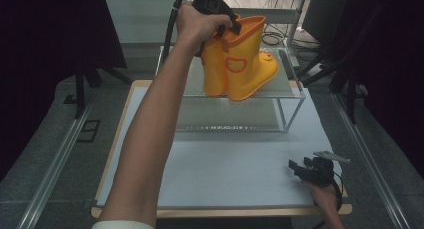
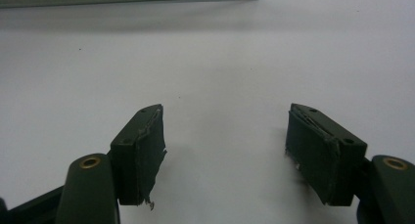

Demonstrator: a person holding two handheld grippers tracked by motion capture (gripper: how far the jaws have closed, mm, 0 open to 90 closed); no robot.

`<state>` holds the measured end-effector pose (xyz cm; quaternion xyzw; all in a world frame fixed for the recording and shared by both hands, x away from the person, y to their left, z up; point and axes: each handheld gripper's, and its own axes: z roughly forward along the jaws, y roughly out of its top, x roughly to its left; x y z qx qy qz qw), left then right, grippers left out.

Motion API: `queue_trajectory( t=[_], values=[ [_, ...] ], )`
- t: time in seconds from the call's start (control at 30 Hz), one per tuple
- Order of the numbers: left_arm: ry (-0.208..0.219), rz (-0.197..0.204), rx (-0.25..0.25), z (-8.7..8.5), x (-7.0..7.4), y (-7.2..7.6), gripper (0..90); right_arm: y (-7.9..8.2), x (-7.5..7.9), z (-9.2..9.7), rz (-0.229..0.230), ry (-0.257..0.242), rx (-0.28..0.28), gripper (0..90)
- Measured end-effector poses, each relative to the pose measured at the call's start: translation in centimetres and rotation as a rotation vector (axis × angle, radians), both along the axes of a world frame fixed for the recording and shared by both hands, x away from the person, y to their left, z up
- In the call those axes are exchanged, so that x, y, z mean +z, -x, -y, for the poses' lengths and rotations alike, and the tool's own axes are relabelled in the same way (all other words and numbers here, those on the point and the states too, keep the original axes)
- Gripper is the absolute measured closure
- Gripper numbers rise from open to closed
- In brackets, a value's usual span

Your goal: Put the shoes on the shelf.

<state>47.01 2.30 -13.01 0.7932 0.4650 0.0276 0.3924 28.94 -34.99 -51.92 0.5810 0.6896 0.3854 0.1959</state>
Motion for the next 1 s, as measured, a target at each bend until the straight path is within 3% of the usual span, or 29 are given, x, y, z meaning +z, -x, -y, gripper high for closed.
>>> queue_trajectory(
  t=[0.1, 0.27, 0.4, 0.63, 1.0],
  values=[
    [0.005, -0.011, 0.083, -1.2, -1.0, -1.1, 82.2, 0.0, 0.0, 0.0, -0.002, 0.002, -0.001, 30.1],
    [-0.023, -0.021, 0.155, -1.8, -1.8, -2.1, 82.2, 0.0, 0.0, 0.0, -0.002, 0.000, 0.000, 30.2],
    [-0.029, -0.035, 0.240, -2.8, -2.7, -3.1, 82.1, 0.0, 0.0, 0.0, -0.002, -0.004, -0.001, 30.2],
    [-0.031, -0.032, 0.313, -3.2, -3.3, -3.9, 82.0, 0.0, 0.0, 0.0, -0.004, -0.004, -0.001, 30.1],
    [-0.053, -0.046, 0.376, -2.4, -4.4, -5.8, 81.4, 0.0, 0.0, 0.0, -0.001, -0.002, 0.000, 30.1]
  ],
)
